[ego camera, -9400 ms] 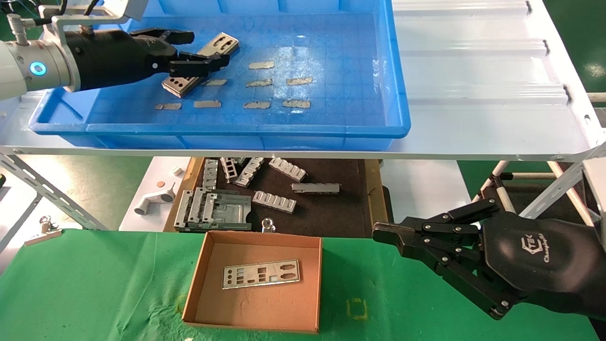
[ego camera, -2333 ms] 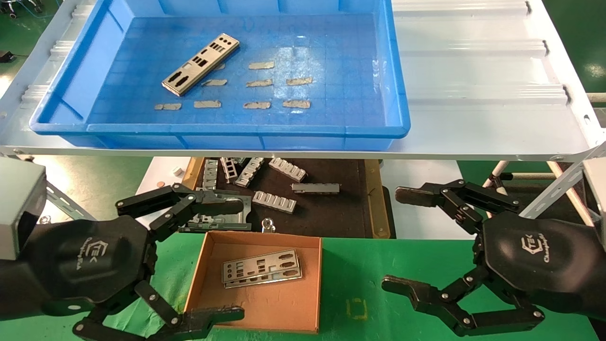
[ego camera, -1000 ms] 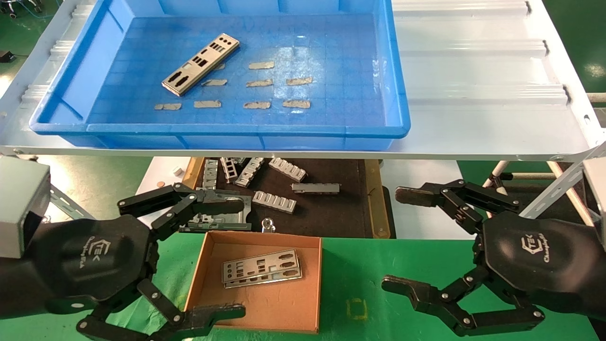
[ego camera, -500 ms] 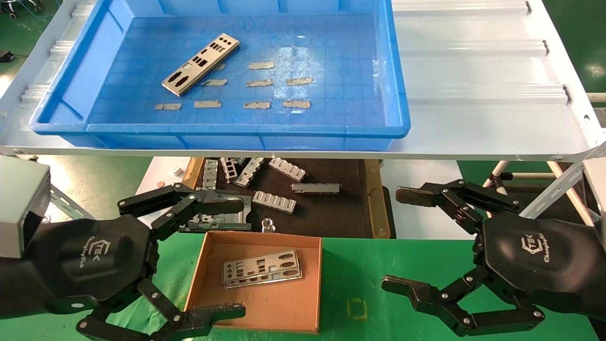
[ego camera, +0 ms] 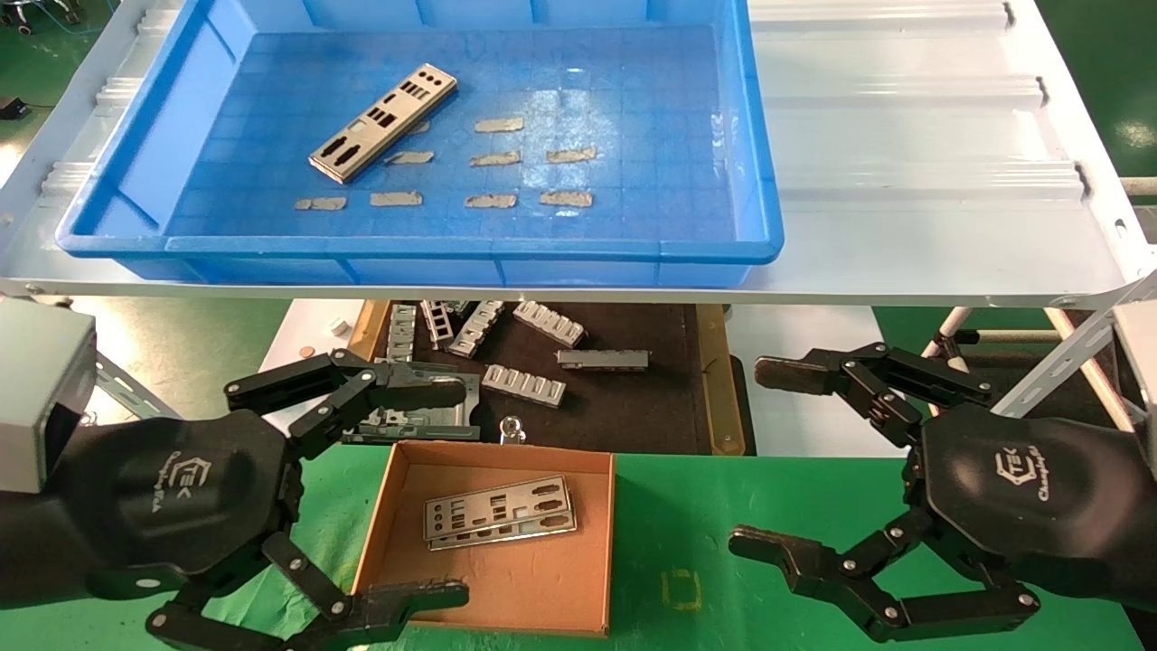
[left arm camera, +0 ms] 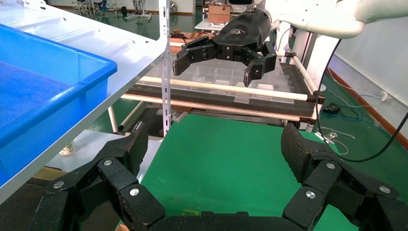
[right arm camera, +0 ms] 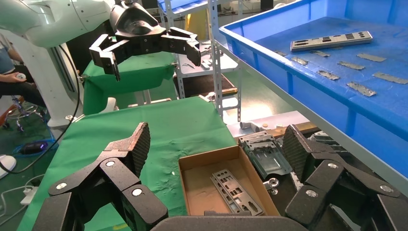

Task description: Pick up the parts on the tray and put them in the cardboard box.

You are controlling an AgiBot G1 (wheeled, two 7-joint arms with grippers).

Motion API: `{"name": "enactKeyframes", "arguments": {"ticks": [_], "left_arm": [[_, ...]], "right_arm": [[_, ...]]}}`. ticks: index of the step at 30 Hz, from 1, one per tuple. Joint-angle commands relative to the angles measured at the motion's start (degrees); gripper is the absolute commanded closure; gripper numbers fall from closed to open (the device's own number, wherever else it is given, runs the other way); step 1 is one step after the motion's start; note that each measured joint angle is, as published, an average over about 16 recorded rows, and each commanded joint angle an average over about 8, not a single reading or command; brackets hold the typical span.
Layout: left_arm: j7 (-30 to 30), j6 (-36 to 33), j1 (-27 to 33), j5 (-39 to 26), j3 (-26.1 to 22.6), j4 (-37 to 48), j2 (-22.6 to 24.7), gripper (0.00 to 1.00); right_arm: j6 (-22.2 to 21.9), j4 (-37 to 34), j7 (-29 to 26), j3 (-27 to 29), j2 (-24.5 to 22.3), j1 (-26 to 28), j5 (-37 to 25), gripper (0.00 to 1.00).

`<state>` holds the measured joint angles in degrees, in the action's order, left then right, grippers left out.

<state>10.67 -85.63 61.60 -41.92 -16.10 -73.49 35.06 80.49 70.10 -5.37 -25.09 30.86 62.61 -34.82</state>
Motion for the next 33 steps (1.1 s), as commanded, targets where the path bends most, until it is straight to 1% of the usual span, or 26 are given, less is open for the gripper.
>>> {"name": "enactKeyframes", "arguments": {"ticks": [1,33], "left_arm": [[0.0,0.0,0.0,0.0,0.0,0.0,0.0,0.0],[0.0,0.0,0.0,0.0,0.0,0.0,0.0,0.0]], "right_arm": [[0.0,0.0,0.0,0.0,0.0,0.0,0.0,0.0],[0.0,0.0,0.0,0.0,0.0,0.0,0.0,0.0]]}}
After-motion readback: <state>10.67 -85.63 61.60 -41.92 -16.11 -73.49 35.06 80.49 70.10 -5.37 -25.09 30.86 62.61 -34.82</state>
